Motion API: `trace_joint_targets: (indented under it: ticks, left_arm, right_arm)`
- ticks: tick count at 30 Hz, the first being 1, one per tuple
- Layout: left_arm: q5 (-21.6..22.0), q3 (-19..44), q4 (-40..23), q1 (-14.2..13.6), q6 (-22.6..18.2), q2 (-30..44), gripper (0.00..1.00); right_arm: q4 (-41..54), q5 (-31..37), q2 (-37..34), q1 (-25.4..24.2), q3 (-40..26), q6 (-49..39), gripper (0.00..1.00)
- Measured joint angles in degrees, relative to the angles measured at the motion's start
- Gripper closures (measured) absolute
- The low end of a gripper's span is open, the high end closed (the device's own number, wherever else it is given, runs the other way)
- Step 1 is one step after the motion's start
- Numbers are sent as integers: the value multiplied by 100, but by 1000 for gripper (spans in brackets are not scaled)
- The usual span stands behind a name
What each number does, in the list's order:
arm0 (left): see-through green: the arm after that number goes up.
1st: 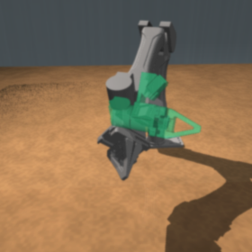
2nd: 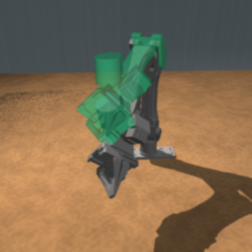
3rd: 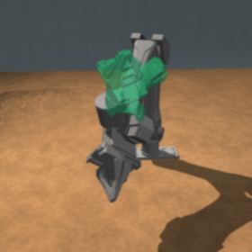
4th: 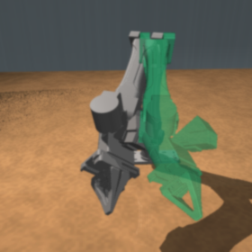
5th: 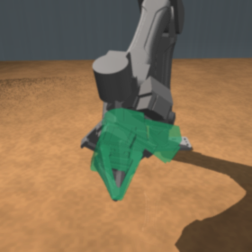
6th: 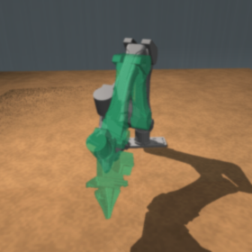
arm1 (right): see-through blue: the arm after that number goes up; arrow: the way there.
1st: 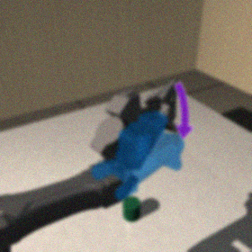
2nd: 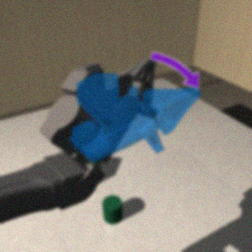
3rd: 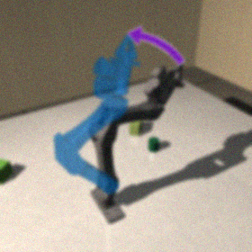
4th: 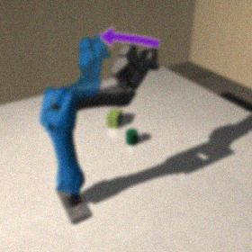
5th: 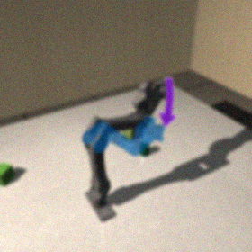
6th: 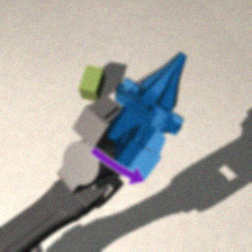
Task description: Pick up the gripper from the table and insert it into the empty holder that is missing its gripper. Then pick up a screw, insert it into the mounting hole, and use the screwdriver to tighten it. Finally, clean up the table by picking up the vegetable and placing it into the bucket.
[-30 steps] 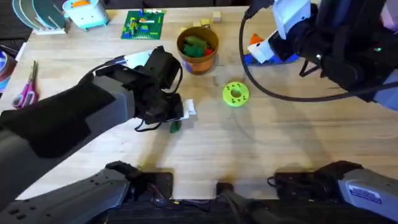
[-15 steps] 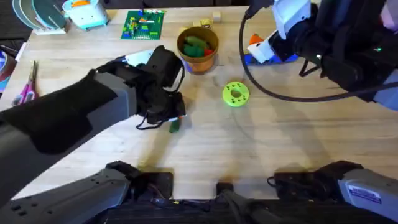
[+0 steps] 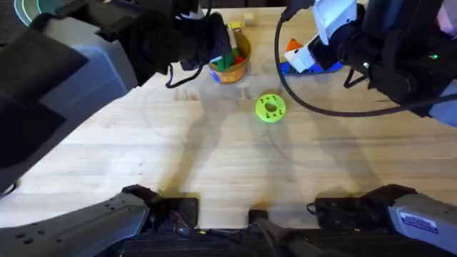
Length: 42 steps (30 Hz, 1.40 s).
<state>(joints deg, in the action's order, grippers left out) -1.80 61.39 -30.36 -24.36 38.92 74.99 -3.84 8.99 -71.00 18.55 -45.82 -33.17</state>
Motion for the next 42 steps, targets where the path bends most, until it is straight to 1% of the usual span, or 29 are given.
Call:
trace_joint_targets:
  ticks: [4, 8, 12, 15, 18, 19, 20, 23, 24, 25, 26, 27, 29, 31, 34, 37, 39, 42]
  left_arm:
    - [15, 0, 746, -35, 688, 268, 991]
    - [32, 0, 1508, -92, 1233, 906, 992]
    - [35, 0, 2063, -98, 1484, 1488, 992]
    - [37, 0, 2222, -62, 1568, 1704, 992]
    - [54, 0, 2297, 9, 1618, 1737, 992]
    - [63, 0, 2311, 39, 1617, 1731, 969]
    - [80, 0, 2324, 63, 1612, 1730, 875]
    - [118, 0, 2333, 115, 1661, 1730, 397]
    - [129, 0, 2333, 118, 1673, 1732, 276]
    - [133, 0, 2333, 116, 1681, 1732, 113]
    - [129, 0, 2338, 116, 1692, 1731, 33]
    - [129, 0, 2357, 116, 1693, 1730, 14]
    - [117, 0, 2366, 116, 1636, 1726, 6]
    - [89, 0, 2360, 116, 1468, 1692, 6]
    - [7, 2, 2329, 116, 1088, 1512, 6]
    - [-20, 7, 2233, 114, 688, 1127, 6]
    - [-35, 26, 2030, 114, 397, 741, 6]
    - [-35, 68, 1409, 116, -132, 17, 6]
  right_arm:
    - [0, 0, 0, 0, 0, 0, 9]
    - [0, 0, 0, 0, 0, 0, 9]
    - [1, 0, 0, 0, 0, 0, 9]
    - [0, -1, 0, 0, 0, 0, 9]
    - [1, 0, 0, 0, 0, 0, 9]
    - [1, 0, 0, 0, 0, 0, 9]
    - [0, 0, 0, 0, 0, 0, 9]
    - [0, 0, 0, 0, 0, 0, 9]
    - [0, 0, 0, 0, 0, 0, 9]
    - [0, -1, 0, 0, 0, 0, 9]
    - [2, 0, 0, 0, 0, 0, 9]
    - [0, 0, 0, 0, 0, 0, 11]
    - [1, 0, 0, 0, 0, 33, 11]
    - [0, -1, 0, 0, 0, 150, 10]
    - [21, 0, 0, 0, 0, 498, 8]
    - [217, -2, 28, 0, 0, 947, 10]
    - [627, -1, 137, 0, 0, 1131, 9]
    - [1597, -2, 384, 0, -72, 1299, 10]
